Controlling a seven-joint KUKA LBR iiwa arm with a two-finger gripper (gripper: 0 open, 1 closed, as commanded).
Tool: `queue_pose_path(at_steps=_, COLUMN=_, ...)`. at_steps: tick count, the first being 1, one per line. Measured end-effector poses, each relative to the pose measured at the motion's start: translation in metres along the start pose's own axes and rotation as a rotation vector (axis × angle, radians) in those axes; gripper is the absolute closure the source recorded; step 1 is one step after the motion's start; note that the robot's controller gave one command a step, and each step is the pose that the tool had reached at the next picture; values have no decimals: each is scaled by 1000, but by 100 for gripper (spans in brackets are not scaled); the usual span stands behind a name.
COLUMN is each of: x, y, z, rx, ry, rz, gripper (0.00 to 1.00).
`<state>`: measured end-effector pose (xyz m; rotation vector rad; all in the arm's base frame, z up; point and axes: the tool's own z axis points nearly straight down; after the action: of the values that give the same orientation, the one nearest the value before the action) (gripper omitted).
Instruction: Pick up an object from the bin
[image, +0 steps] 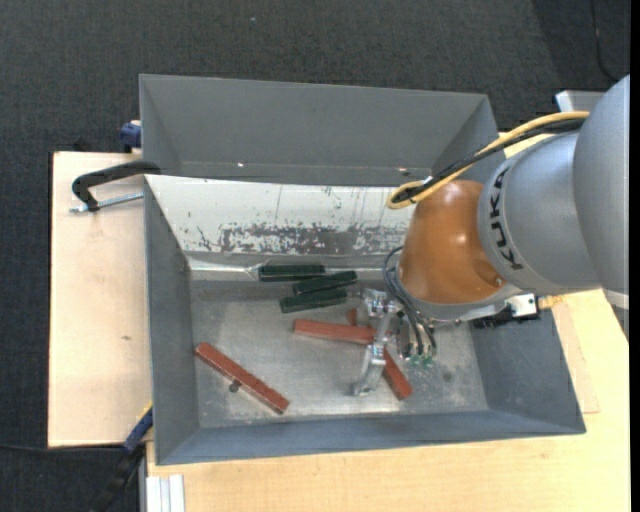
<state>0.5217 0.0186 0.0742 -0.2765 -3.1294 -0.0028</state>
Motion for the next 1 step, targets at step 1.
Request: queue_pose_path(at_steps=1, x=-15, y=-6, z=-61, rx=-2, ry=-11, rz=141, gripper=0)
